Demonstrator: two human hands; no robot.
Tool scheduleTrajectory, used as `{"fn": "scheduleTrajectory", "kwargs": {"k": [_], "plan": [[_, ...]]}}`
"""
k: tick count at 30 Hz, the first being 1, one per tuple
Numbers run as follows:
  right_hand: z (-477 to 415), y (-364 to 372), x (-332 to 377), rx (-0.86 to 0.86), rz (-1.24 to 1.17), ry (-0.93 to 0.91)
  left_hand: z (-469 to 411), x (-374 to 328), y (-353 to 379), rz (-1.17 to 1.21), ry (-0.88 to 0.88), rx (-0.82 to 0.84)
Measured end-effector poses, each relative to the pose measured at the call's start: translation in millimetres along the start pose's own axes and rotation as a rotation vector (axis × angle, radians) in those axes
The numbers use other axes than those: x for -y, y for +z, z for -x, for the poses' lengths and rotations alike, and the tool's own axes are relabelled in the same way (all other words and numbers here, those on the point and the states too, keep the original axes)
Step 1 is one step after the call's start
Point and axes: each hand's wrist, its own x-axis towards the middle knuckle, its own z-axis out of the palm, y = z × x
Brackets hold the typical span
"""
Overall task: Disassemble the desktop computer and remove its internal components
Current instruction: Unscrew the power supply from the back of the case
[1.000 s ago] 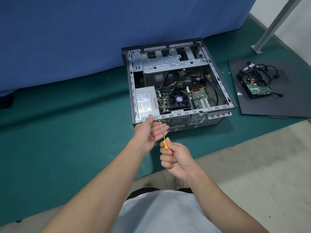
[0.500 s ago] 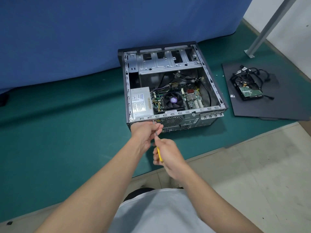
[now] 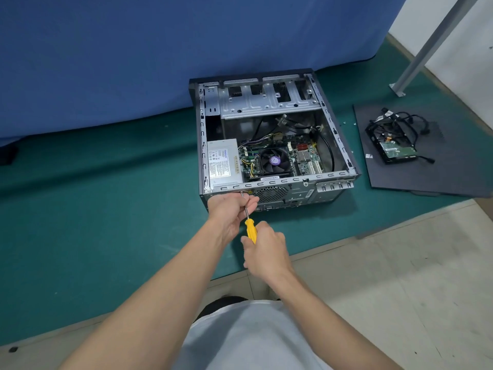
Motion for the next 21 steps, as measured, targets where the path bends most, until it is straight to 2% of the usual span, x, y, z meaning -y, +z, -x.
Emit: {"fn": "scheduleTrajectory", "kwargs": {"k": [2,4,5,7,11,13,14,16,19,21], "plan": [[-2,-9,-1,0.181,-0.370,0.098,0,-1,0,-0.008,0.003,0.010],[-1,-19,-3,0.447,-0.890,0.261,0,-1,-2,-0.019,0.006,0.024],[0,-22,-5,0.509,-1.036,0.302,0,-1,-2,-0.014,0.008,0.030],[-1,-20,-7,0.500,-0.993,0.274,0,0,-3,0.001,0.011,0.039],[2,2,-1,0.128,-0.301,0.146,1,1,-6,-0.107,0.041,0.007],[1,6,-2,0.014,-0.119,0.078,0,1,-5,-0.185,0.057,-0.033],[-1,4,-4,0.013,-0.124,0.064,0,0,-4,-0.200,0.060,-0.040],[-4,-3,-8,0.134,-0.403,0.107,2,-3,-1,-0.177,0.052,-0.018],[-3,-21,-9,0.515,-1.121,0.265,5,-5,-2,-0.044,-0.002,0.053],[-4,-26,-10,0.603,-1.251,0.285,6,-5,-5,0.030,-0.024,0.093]]}}
